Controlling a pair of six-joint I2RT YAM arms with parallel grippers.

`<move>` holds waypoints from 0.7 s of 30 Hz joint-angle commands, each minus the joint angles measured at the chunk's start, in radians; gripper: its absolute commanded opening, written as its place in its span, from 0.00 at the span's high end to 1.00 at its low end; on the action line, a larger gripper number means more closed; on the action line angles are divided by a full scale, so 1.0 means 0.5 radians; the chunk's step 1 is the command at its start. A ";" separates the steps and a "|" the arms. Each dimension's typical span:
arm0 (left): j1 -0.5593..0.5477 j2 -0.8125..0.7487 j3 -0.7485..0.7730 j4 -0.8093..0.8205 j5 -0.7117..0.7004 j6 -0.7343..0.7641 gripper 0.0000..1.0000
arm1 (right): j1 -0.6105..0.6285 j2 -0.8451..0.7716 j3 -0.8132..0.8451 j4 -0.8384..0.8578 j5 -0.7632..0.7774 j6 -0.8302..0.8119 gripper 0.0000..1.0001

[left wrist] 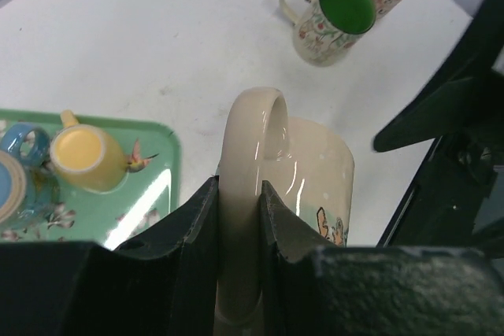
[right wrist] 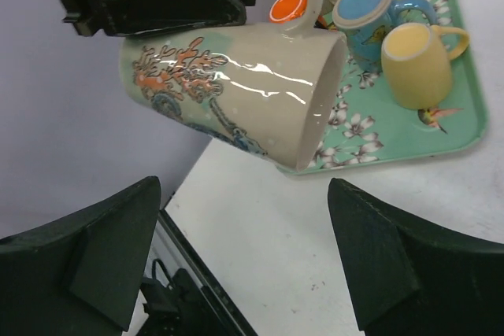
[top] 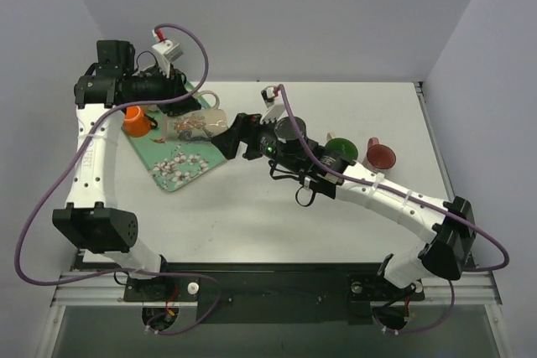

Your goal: Turn the mug right side up

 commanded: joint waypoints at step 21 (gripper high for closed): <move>-0.103 -0.314 -0.196 0.288 0.182 -0.090 0.13 | -0.020 0.079 0.085 0.007 -0.120 -0.089 1.00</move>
